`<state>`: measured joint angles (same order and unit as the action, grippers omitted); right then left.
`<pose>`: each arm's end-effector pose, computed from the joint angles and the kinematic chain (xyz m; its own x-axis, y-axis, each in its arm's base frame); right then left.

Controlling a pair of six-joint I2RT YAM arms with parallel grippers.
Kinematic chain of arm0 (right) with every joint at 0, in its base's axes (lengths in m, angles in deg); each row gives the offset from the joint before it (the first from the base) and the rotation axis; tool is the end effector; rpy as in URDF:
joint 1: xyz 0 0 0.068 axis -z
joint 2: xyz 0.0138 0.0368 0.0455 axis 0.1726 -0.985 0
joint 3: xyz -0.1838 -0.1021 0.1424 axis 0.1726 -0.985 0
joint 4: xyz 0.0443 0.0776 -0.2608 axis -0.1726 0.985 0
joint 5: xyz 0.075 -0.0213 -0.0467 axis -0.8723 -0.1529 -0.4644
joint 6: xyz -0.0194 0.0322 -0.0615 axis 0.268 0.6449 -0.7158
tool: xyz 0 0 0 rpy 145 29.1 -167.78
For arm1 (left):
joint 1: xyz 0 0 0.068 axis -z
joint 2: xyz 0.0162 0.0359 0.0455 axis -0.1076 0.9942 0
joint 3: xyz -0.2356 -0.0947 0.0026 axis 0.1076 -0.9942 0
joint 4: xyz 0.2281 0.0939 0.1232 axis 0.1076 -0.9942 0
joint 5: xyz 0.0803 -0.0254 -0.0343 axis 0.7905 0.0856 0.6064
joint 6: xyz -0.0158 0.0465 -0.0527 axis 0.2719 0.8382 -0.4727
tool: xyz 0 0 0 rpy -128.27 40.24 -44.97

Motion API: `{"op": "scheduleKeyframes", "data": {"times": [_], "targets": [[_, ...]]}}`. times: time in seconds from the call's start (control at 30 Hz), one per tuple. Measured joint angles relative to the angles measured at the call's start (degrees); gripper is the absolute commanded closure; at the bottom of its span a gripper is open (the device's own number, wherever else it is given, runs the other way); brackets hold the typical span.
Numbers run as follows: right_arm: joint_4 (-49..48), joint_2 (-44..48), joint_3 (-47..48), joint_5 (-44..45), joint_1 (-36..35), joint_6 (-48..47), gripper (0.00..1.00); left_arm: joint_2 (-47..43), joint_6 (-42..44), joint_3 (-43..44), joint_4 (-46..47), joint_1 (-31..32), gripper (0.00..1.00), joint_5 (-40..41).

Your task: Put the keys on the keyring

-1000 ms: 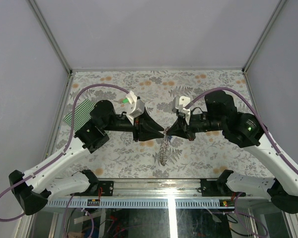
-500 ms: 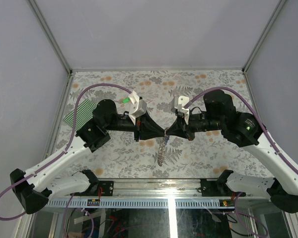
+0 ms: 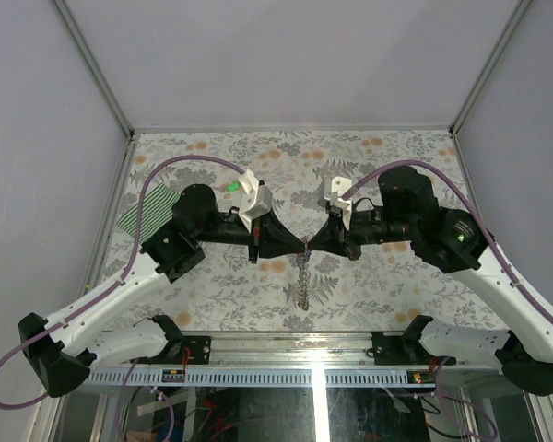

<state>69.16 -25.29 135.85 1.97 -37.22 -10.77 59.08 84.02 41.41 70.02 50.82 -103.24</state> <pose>0.1391 0.1989 0.4280 -0.0159 -0.2960 -0.9551 -0.9933 0.1141 -0.0188 0.1618 -0.2236 0.3694 -0.0969 0.0109 -0.9952 0.9924 -0.0752 -0.0975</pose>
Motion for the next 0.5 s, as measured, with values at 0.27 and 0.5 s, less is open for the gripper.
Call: {"op": "scheduleKeyframes", "data": {"times": [0.27,0.5], "targets": [[-7.89,3.23,-2.51,0.52,0.00,2.64,0.66,-3.15,-4.24,-4.28,6.43,0.00,1.00,2.40],[-17.70,11.15,-9.84,2.05,0.00,5.66,0.67,-6.56,-12.22,-11.91,19.26,0.00,1.00,5.25]]}}
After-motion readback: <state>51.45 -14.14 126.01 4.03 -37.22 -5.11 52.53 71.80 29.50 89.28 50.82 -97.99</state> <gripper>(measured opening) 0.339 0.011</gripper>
